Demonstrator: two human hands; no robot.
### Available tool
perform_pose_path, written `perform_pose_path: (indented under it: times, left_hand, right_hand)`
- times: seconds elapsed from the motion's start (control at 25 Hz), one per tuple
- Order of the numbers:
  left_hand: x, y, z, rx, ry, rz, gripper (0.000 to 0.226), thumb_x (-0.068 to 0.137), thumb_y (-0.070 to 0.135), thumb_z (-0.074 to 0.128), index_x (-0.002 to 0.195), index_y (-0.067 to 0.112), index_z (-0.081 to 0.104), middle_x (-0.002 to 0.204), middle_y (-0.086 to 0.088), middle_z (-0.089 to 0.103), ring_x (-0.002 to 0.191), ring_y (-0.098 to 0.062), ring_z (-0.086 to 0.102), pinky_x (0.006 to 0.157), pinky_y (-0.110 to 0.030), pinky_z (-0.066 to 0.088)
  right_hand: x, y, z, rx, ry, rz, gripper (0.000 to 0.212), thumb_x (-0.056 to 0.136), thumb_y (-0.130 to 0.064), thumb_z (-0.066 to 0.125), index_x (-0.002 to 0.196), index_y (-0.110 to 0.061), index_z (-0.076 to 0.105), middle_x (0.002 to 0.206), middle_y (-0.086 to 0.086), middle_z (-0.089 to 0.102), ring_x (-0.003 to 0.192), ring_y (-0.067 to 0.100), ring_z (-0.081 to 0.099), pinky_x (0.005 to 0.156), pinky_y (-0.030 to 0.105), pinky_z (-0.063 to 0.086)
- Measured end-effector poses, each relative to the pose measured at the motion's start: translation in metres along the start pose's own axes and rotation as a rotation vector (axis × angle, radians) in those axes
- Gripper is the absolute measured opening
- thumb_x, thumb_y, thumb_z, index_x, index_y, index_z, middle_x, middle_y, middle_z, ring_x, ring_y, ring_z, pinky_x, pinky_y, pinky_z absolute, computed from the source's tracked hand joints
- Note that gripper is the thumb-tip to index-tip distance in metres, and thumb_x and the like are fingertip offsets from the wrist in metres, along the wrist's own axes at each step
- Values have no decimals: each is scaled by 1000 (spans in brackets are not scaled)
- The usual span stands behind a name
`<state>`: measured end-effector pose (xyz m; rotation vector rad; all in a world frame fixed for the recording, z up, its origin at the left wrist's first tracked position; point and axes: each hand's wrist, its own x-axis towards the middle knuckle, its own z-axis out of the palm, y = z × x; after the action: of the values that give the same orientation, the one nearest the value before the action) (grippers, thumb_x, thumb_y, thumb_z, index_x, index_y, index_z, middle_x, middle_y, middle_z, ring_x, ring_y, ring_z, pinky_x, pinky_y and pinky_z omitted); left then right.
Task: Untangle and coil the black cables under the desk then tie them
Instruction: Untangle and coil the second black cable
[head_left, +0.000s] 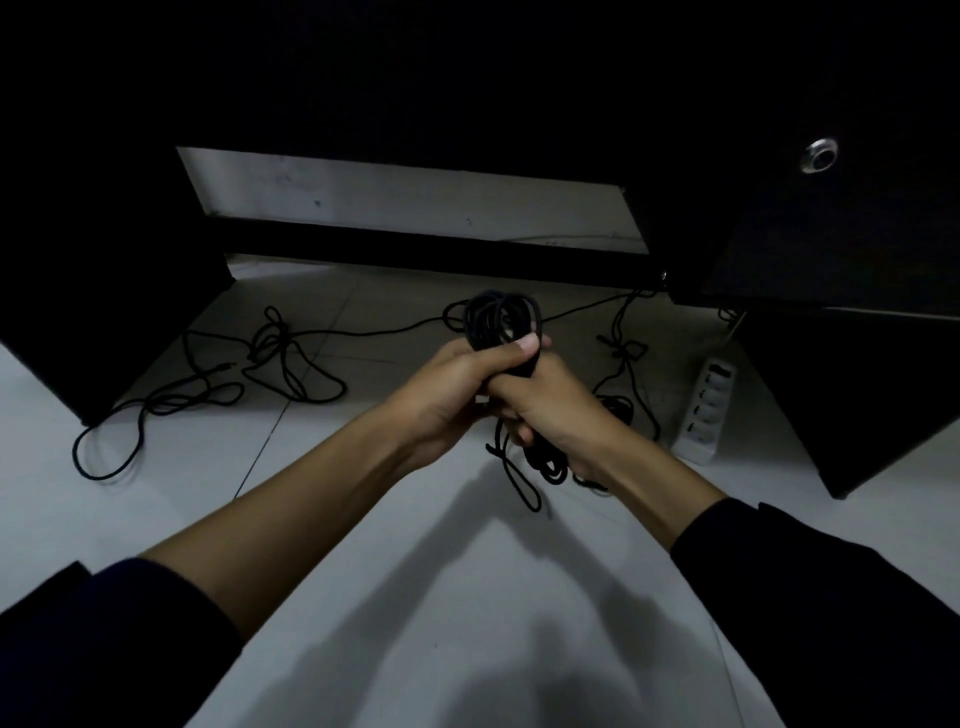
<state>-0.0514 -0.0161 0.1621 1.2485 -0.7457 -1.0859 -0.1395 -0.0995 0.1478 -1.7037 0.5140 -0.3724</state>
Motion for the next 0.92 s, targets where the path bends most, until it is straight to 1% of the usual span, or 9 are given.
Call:
perform_pose_path:
  times: [0.16, 0.32, 0.52, 0.64, 0.68, 0.76, 0.8, 0.84, 0.92]
  left_hand:
    - [0, -2, -4, -28, 8, 12, 36, 93, 26, 56, 119, 2, 62, 80, -16, 60, 45, -22, 50, 42, -25, 45]
    - [-2, -1, -12, 33, -49, -6, 52, 86, 33, 61, 121, -6, 57, 67, -15, 53, 42, -21, 49, 46, -28, 45]
    - [-3, 2, -13, 1, -152, -79, 38, 89, 31, 59, 118, 7, 63, 78, -12, 57, 48, -15, 53, 53, -28, 53]
    - [-3, 0, -10, -16, -107, -57, 36, 94, 30, 53, 119, 6, 59, 90, -3, 69, 45, -17, 50, 51, -29, 48]
    - [-3, 1, -11, -8, -91, -48, 34, 95, 31, 51, 120, 9, 60, 93, -5, 70, 53, -22, 54, 56, -34, 46]
    - [-1, 4, -16, -30, -39, -30, 28, 97, 32, 48, 109, 13, 65, 115, -8, 67, 89, -32, 61, 76, -49, 41]
    - [0, 5, -19, -49, -40, -19, 25, 98, 31, 47, 99, 13, 64, 124, -5, 65, 108, -27, 62, 82, -51, 39]
    - [1, 6, -21, -48, -68, -6, 24, 99, 30, 44, 93, 13, 60, 128, -4, 64, 116, -21, 61, 78, -47, 39]
    - [1, 4, -20, -46, -118, 14, 22, 100, 31, 42, 92, 16, 55, 123, -4, 67, 113, -17, 64, 61, -35, 41]
  right_hand:
    - [-1, 1, 5, 10, -11, 24, 10, 88, -14, 53, 85, -13, 62, 48, -7, 51, 41, 5, 44, 41, 19, 37]
    - [-4, -1, 9, 112, -74, 69, 8, 89, -15, 55, 83, -12, 61, 51, -4, 51, 44, 7, 47, 44, 20, 40]
    - [-7, -3, 8, 172, -126, 92, 13, 89, -13, 50, 78, -18, 55, 48, -5, 40, 41, 9, 35, 41, 20, 32]
    - [-9, -2, 7, 150, -137, 94, 12, 89, -16, 56, 77, -13, 58, 53, -1, 51, 45, 8, 45, 45, 20, 37]
    - [-9, -1, 5, 128, -144, 89, 11, 88, -18, 60, 79, -12, 62, 58, 1, 58, 51, 9, 52, 50, 21, 42]
    - [-10, 1, 0, 73, -176, 74, 11, 87, -26, 64, 91, -16, 68, 78, 2, 71, 72, 14, 65, 68, 25, 49]
    - [-10, 2, -2, 30, -184, 62, 15, 87, -29, 64, 97, -20, 68, 86, 1, 73, 84, 14, 67, 76, 26, 49]
    - [-11, 4, -2, -26, -176, 37, 15, 88, -31, 62, 98, -22, 67, 89, -1, 73, 91, 11, 66, 81, 27, 48]
    - [-11, 6, 2, -128, -109, -28, 10, 89, -30, 57, 90, -24, 65, 76, -2, 71, 84, 12, 65, 82, 35, 48]
